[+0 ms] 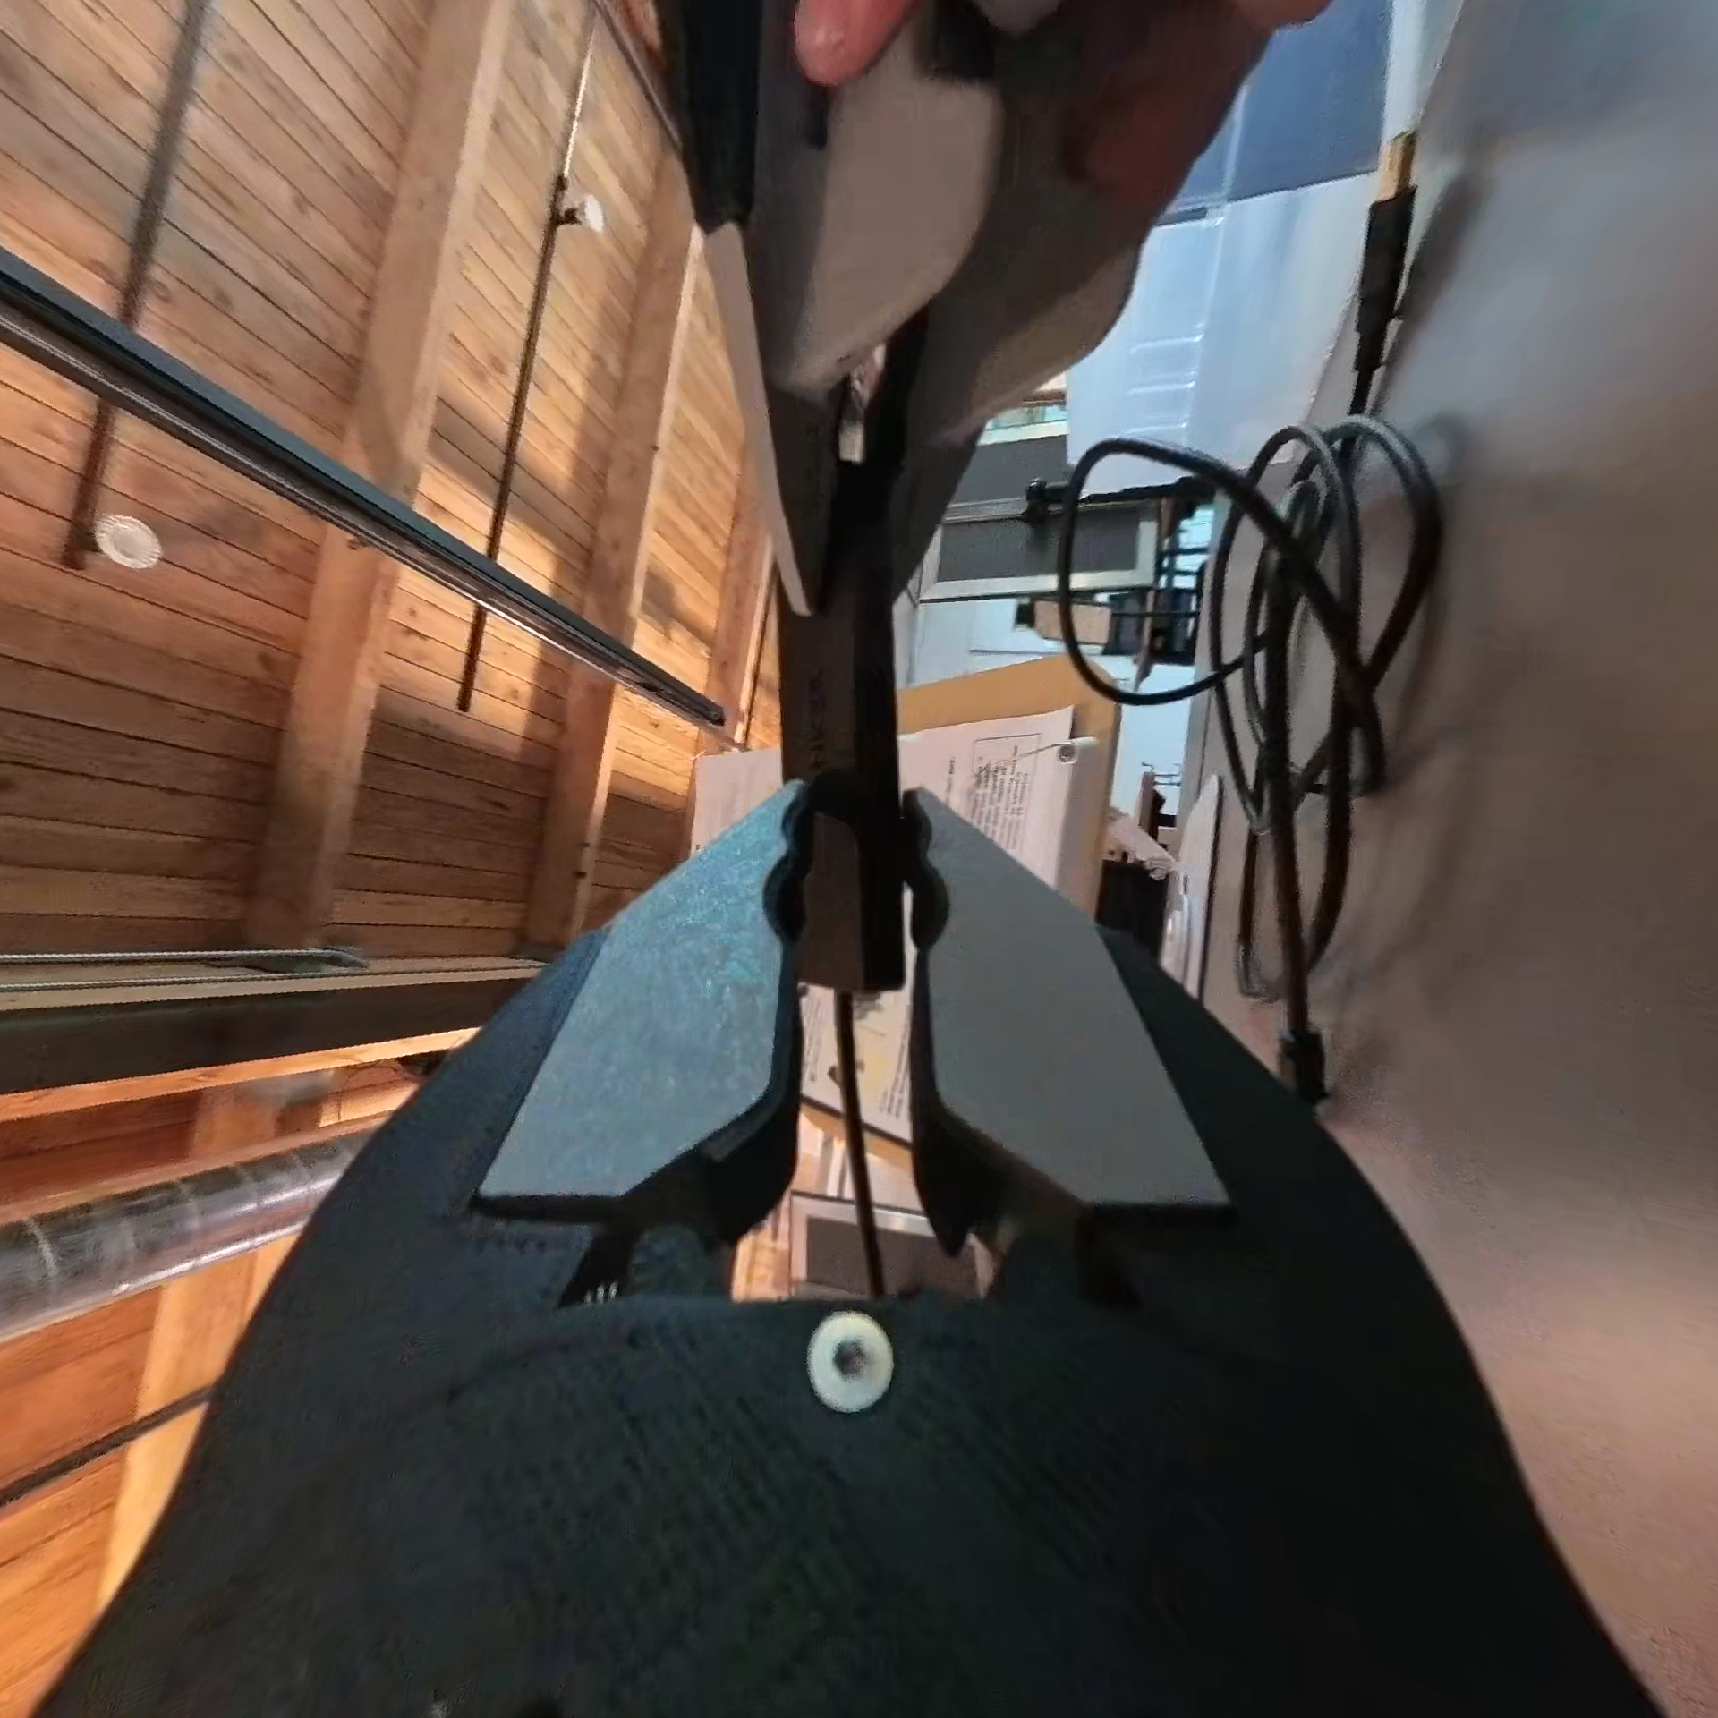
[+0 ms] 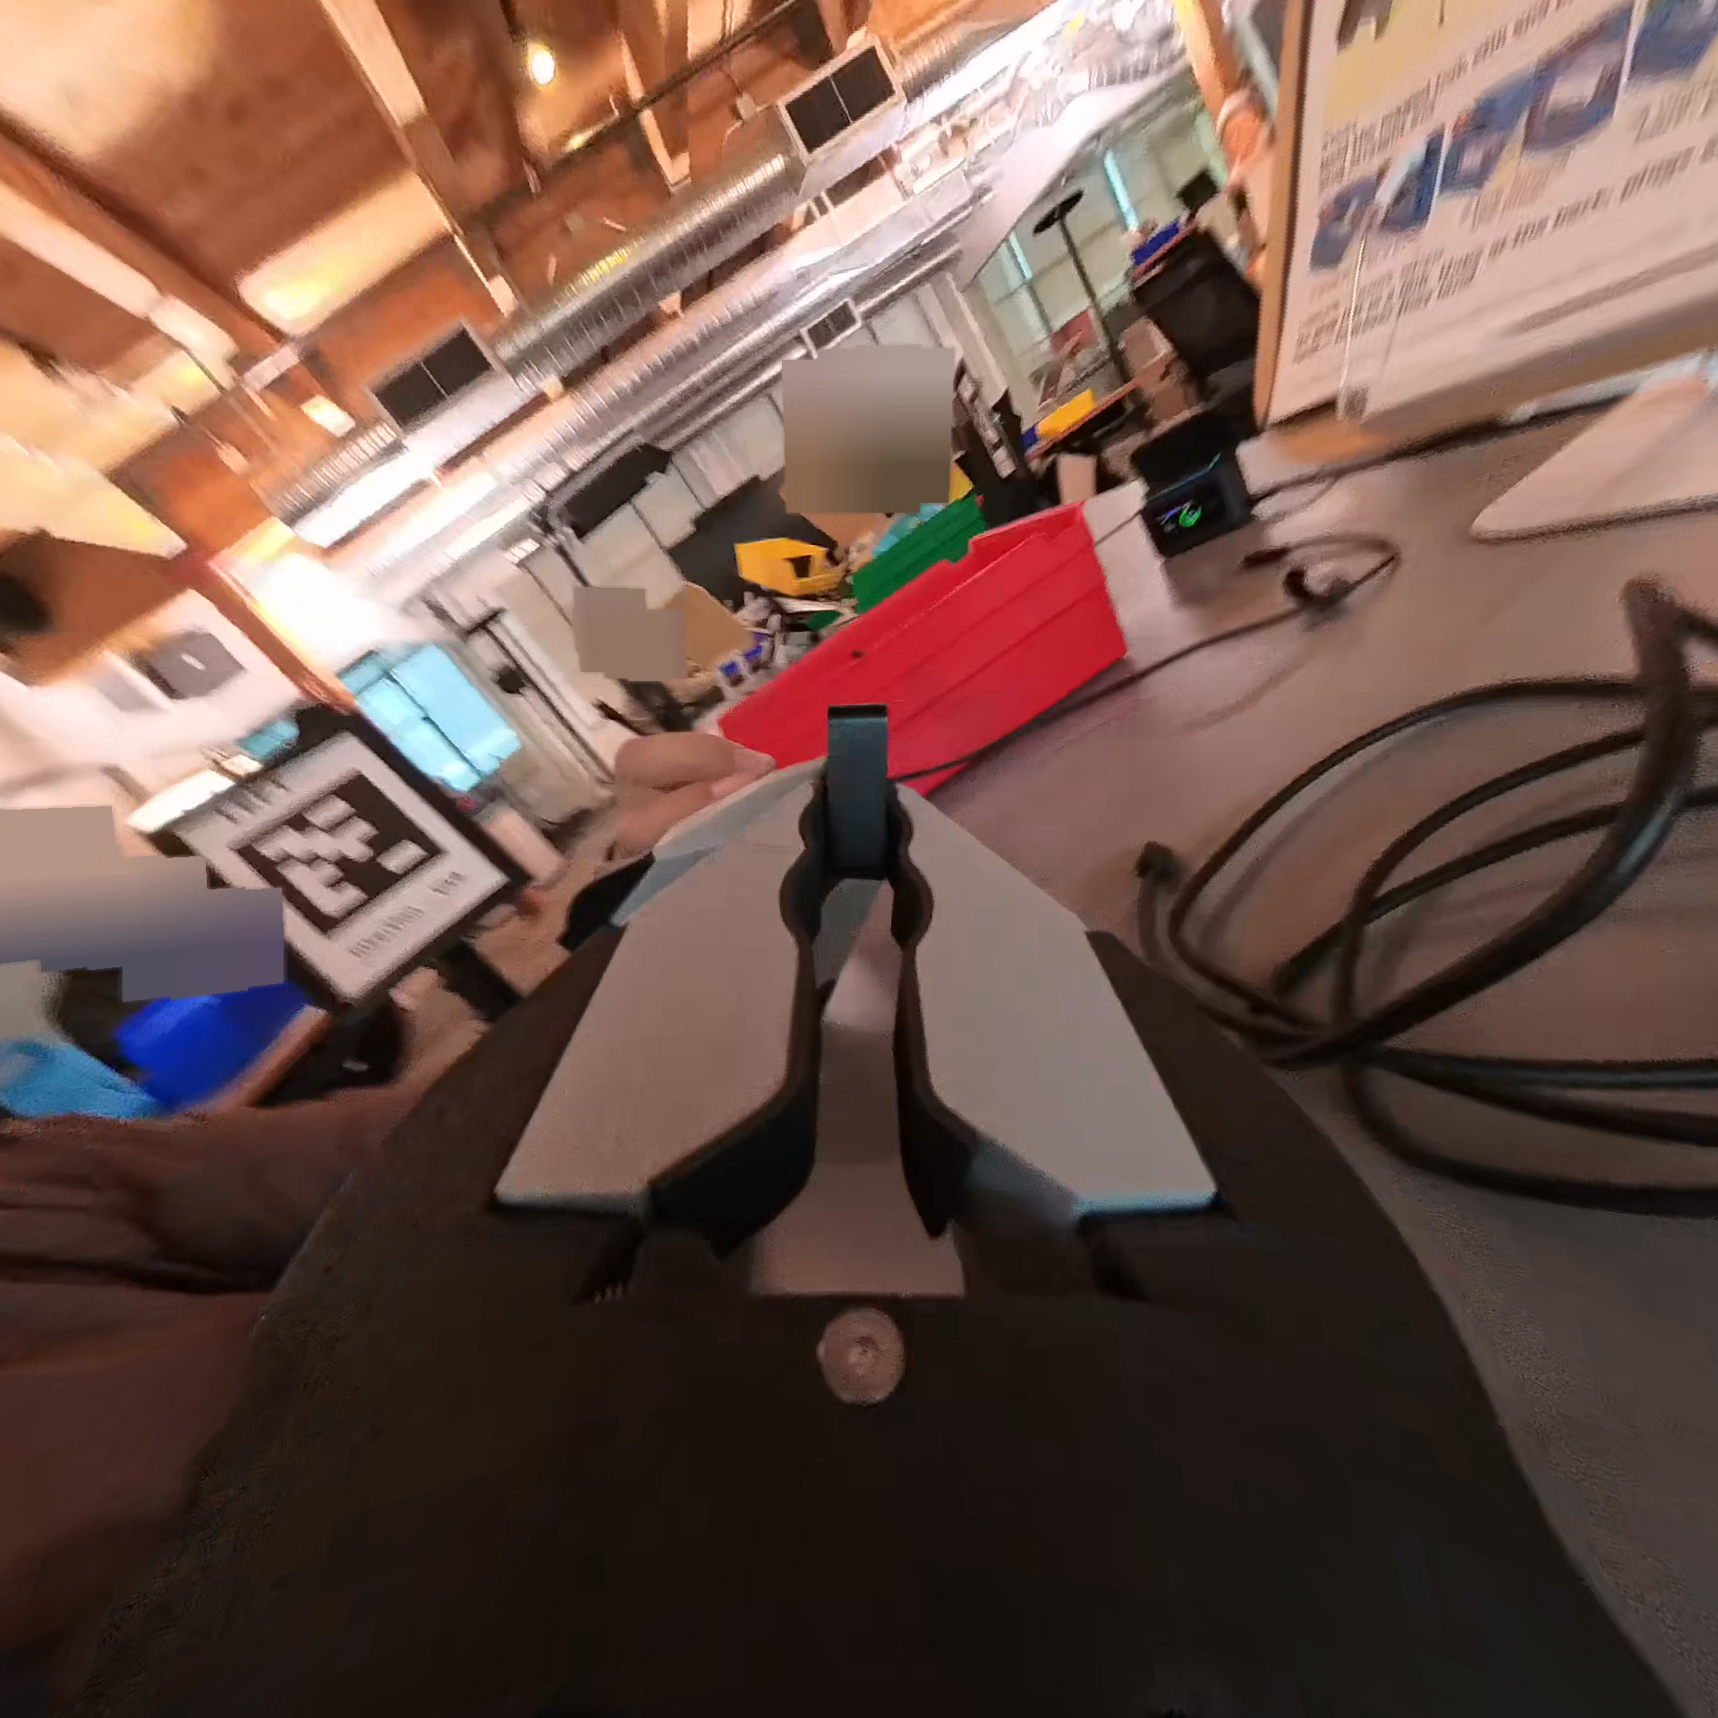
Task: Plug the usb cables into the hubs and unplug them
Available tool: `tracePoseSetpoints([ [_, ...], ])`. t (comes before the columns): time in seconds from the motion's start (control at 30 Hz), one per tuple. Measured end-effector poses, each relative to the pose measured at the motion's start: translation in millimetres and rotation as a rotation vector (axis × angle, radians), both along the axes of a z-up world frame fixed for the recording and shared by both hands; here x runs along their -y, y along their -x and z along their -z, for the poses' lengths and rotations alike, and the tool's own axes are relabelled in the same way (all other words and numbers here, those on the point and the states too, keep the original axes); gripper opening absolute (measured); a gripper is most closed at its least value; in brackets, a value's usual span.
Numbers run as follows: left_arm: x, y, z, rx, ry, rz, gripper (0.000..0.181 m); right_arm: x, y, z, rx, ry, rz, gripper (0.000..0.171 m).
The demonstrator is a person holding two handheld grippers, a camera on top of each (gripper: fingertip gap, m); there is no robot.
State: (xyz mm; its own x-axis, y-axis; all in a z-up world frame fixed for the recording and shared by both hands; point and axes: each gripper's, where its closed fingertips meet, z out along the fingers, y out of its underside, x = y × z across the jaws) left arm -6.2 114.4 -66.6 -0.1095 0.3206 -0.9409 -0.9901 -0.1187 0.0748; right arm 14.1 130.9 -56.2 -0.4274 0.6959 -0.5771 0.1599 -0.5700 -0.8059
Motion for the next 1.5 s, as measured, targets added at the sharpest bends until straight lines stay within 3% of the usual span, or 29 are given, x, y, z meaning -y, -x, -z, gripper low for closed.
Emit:
tracePoseSetpoints([
  [0.17, 2, 10, -13, 0.025, -0.065, -0.042, 0.017, 10, 1, 3, 0.163, 0.293, -0.158, 0.008],
  [0.3, 2, 12, -9, -0.019, -0.043, -0.071, 0.011, 27, 2, 12, 0.238, 0.294, -0.208, 0.010],
  [0.37, 1, 12, -4, 0.068, 0.041, -0.060, 0.010, 25, 2, 12, 0.241, 0.224, -0.180, 0.013],
  [0.47, -8, 17, 15, 0.250, 0.186, -0.029, 0.009, 5, -1, 20, 0.286, -0.042, -0.015, 0.023],
  [0.63, -17, 47, 46, 0.413, 0.351, -0.139, 0.010, -69, -23, 10, 0.389, -0.568, 0.484, 0.042],
  [0.7, -19, 51, 54, 0.506, 0.409, -0.152, 0.009, -81, -26, 9, 0.416, -0.645, 0.587, 0.052],
  [0.87, -17, 69, 51, 0.622, 0.383, -0.208, 0.010, -89, -7, 53, 0.559, -0.727, 0.655, 0.083],
  [1.03, -12, 98, 46, 0.693, 0.308, -0.287, 0.010, -123, 6, 83, 0.701, -0.837, 0.800, 0.094],
  [1.07, -11, 101, 45, 0.717, 0.299, -0.293, 0.010, -123, 13, 89, 0.713, -0.827, 0.779, 0.088],
  [1.13, -9, 108, 43, 0.778, 0.282, -0.294, 0.009, -104, 34, 104, 0.722, -0.789, 0.603, 0.057],
  [1.2, -6, 115, 41, 0.822, 0.264, -0.297, 0.010, -60, 51, 112, 0.680, -0.749, 0.280, 0.008],
  [1.23, -4, 120, 40, 0.835, 0.257, -0.302, 0.010, -34, 52, 108, 0.628, -0.722, 0.103, 0.000],
  [1.3, 2, 133, 36, 0.859, 0.221, -0.319, 0.010, 10, 33, 90, 0.517, -0.726, -0.216, 0.000],
  [1.4, 6, 140, 33, 0.969, 0.198, -0.274, 0.010, 44, -27, 74, 0.437, -0.929, -0.558, 0.000],
  [1.5, 4, 141, 38, 1.048, 0.221, -0.253, 0.009, 23, -72, 81, 0.625, -1.193, -0.599, 0.005],
])
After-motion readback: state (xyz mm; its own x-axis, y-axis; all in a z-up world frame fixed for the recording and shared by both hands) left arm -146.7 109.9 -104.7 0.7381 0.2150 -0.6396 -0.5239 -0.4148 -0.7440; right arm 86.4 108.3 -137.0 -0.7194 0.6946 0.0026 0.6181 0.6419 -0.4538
